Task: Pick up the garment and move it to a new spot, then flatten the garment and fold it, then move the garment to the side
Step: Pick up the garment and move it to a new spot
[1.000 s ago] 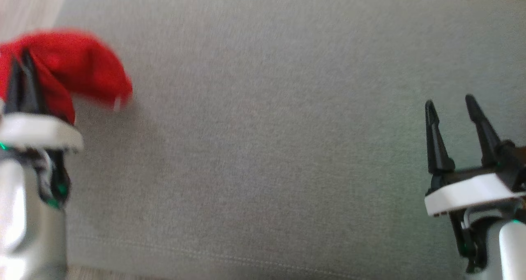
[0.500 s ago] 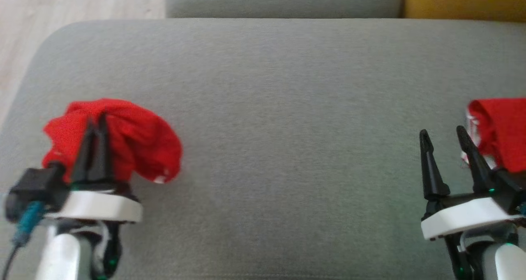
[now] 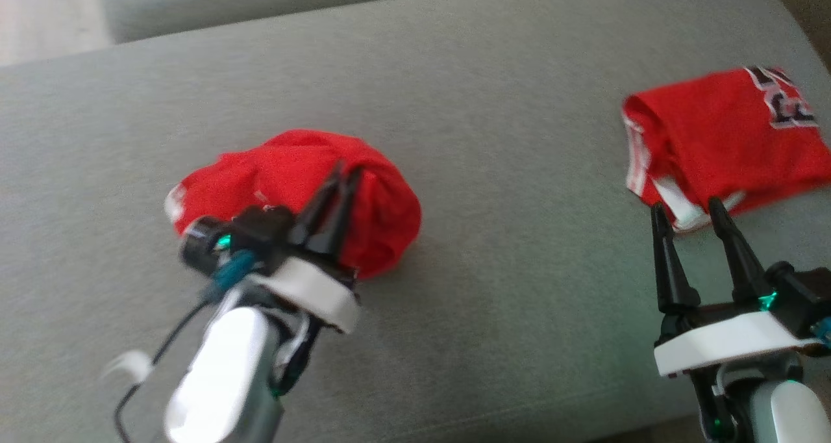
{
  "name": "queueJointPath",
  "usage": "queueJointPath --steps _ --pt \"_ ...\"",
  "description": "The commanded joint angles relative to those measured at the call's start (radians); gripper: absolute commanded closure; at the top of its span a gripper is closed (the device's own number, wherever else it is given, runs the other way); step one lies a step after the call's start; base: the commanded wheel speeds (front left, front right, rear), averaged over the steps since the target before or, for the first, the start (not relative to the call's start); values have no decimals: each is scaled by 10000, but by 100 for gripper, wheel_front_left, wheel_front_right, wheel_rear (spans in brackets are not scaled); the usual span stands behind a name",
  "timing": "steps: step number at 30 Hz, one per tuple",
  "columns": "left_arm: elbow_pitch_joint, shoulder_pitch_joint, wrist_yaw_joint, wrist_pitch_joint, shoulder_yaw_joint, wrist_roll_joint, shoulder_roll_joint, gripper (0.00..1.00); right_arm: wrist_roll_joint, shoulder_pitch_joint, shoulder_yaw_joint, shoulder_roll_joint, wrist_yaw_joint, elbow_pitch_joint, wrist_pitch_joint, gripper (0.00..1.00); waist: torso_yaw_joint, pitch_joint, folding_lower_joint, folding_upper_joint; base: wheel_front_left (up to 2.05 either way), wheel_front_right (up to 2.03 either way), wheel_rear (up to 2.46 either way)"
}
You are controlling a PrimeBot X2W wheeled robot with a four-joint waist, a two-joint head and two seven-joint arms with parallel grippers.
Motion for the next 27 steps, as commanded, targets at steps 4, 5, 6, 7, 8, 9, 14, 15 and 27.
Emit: queueJointPath --steps 4,5,6,7,8,9,14,15,27 --pt "898 -813 -220 114 -621 32 -97 100 232 -457 245 -53 -9 -146 -264 0 -854 647 0 0 0 0 0" --pt "1161 -887 -259 144 -843 -16 -119 100 266 -457 242 -53 -9 -104 -312 0 -892 685 0 0 0 0 0" --pt "1430 -942 -289 224 -1061 -51 -134 100 291 -456 237 -53 -9 -55 -344 0 -917 714 0 0 0 0 0" --pt "1638 -989 -312 243 -1241 -125 -151 100 311 -460 234 -53 -9 -17 -374 0 -924 737 0 0 0 0 0" --pt "1638 -989 -312 243 -1241 -125 -151 100 311 -460 234 -53 -9 -17 -374 0 -924 737 0 0 0 0 0" --pt "1780 -1017 -328 186 -1374 -221 -167 89 330 -463 239 -53 -9 19 -406 0 -923 749 0 0 0 0 0" --pt "1976 -1007 -357 -267 -1905 -389 -212 0 334 -498 240 -53 -9 155 -448 0 -652 582 0 0 0 0 0" --pt "1921 -950 -336 -394 -1922 -432 -218 0 307 -507 261 -53 -9 174 -440 0 -575 504 0 0 0 0 0" --pt "-337 -68 1306 -1098 -402 -548 108 0 -146 -443 207 -53 -9 40 -129 0 859 -245 0 0 0 0 0"
